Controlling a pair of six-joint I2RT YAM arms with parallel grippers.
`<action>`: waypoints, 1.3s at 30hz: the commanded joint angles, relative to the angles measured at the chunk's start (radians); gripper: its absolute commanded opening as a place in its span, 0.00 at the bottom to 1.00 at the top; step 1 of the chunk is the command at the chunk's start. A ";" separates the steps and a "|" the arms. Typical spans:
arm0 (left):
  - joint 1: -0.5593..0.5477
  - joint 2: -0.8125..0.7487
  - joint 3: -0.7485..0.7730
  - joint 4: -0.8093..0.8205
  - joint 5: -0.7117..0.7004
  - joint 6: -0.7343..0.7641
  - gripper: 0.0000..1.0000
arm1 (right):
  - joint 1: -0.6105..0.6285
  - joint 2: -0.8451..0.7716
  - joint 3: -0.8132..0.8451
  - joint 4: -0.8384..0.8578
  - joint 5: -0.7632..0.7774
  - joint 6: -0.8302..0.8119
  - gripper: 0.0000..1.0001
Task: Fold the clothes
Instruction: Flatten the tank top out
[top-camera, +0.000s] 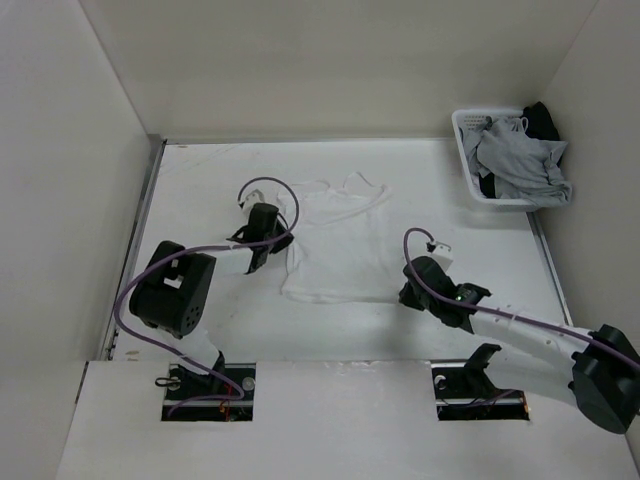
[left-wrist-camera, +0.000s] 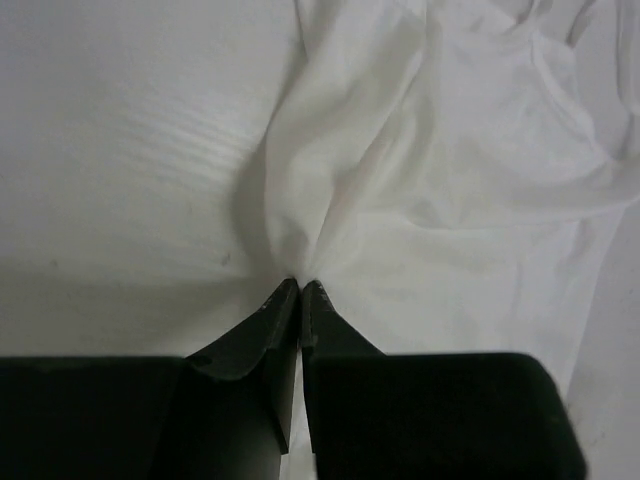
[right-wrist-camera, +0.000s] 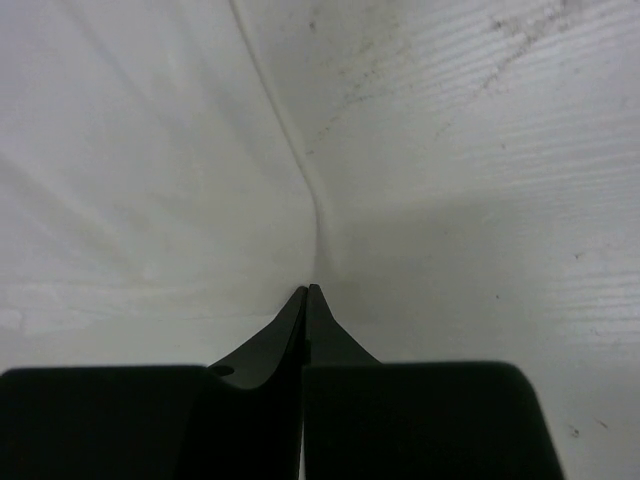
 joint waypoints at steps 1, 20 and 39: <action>0.065 -0.012 0.118 0.012 -0.015 -0.011 0.04 | -0.030 0.016 0.084 0.125 -0.027 -0.088 0.00; 0.044 -0.552 -0.305 -0.215 -0.025 0.115 0.33 | -0.051 -0.044 -0.040 0.142 -0.036 -0.002 0.01; -0.106 -0.391 -0.262 -0.224 -0.025 0.152 0.21 | -0.051 -0.041 -0.076 0.201 -0.053 -0.011 0.01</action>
